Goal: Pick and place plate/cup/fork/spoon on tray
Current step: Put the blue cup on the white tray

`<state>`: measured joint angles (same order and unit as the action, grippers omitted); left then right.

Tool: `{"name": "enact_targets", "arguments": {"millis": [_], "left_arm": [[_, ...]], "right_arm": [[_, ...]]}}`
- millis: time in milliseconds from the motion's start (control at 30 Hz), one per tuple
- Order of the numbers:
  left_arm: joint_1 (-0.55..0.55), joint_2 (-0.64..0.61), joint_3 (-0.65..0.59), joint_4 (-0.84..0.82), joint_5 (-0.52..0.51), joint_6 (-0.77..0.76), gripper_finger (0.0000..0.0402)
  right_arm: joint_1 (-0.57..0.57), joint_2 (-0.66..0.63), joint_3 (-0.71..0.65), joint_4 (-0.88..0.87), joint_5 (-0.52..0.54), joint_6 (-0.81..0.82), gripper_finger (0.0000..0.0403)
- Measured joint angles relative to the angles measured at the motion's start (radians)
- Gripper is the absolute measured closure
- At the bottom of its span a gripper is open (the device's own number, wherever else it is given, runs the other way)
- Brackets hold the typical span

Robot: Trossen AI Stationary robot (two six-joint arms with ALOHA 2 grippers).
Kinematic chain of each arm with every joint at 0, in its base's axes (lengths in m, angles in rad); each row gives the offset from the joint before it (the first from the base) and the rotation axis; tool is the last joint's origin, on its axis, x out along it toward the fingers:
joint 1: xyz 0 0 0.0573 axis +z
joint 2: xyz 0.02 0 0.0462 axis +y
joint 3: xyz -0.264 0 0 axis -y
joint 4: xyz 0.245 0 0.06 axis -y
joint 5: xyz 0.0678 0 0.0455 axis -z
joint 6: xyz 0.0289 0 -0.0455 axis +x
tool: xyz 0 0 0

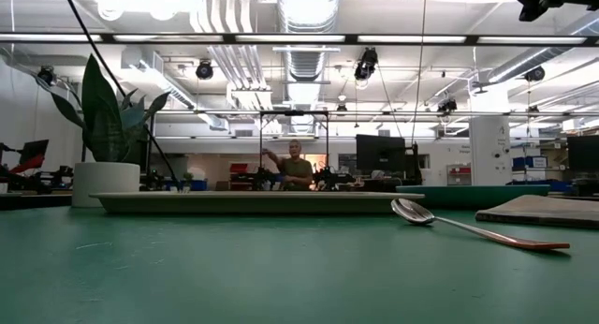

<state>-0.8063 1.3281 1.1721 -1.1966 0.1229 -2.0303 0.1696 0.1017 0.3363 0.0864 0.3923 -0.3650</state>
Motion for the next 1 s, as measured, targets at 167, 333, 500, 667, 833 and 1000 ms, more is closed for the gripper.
{"name": "enact_targets", "arguments": {"millis": [167,333,500,667,833,1000], "left_arm": [[-0.025,0.0,-0.022,-0.072,-0.017,-0.003,0.0216],[-0.026,-0.001,-0.03,-0.068,-0.028,-0.003,0.0216],[-0.026,-0.001,-0.054,-0.068,-0.029,-0.005,0.0216],[-0.026,-0.001,-0.089,-0.038,-0.029,-0.005,0.0216],[-0.025,-0.001,-0.093,-0.007,-0.029,-0.006,0.0216],[-0.025,-0.001,-0.1,-0.012,-0.03,-0.005,0.0216]], "right_arm": [[0.0,0.0,0.0,0.0,0.0,-0.011,0.036],[0.0,0.0,0.0,0.0,0.0,-0.003,0.036],[0.0,0.0,0.0,0.001,0.0,-0.001,0.036],[0.0,0.0,0.0,0.0,0.0,-0.001,0.036],[0.0,0.0,0.0,0.0,0.0,0.003,0.036],[0.0,0.0,0.0,0.001,0.0,0.006,0.036]]}}
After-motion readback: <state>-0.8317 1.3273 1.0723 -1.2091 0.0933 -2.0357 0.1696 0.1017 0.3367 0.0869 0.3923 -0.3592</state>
